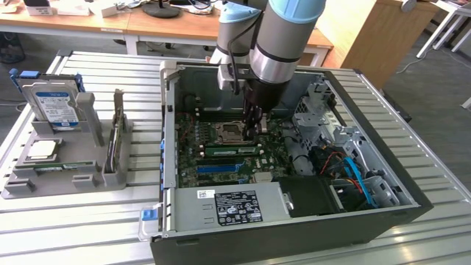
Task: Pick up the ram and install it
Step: 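Insert the ram into the slot, then press down the ram until it locks into place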
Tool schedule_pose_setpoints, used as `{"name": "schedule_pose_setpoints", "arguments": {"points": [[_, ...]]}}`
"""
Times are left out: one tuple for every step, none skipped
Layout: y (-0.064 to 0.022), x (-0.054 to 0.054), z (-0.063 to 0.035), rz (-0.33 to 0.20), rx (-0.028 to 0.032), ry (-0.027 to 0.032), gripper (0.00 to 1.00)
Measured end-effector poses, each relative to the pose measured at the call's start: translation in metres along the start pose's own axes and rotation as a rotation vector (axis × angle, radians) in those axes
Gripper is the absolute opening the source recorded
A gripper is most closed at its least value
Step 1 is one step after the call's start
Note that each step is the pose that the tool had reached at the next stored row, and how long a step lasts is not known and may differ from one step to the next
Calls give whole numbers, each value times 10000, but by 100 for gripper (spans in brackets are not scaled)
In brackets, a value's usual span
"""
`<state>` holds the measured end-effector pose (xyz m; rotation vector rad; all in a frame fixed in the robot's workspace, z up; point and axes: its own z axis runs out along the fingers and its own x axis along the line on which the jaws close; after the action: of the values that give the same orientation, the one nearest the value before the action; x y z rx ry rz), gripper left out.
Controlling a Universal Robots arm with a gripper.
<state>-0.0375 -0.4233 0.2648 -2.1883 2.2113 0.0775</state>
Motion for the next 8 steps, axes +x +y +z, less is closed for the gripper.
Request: {"name": "schedule_pose_setpoints", "arguments": {"points": [[0,0,0,0,1,-1,19],[0,0,0,0,1,-2,19],[0,0,-1,0,0,0,19],[0,0,-1,0,0,1,19],[0,0,-1,0,0,0,19],[0,0,-1,0,0,0,19],[0,0,-1,0,0,0,19],[0,0,-1,0,0,1,19]]}}
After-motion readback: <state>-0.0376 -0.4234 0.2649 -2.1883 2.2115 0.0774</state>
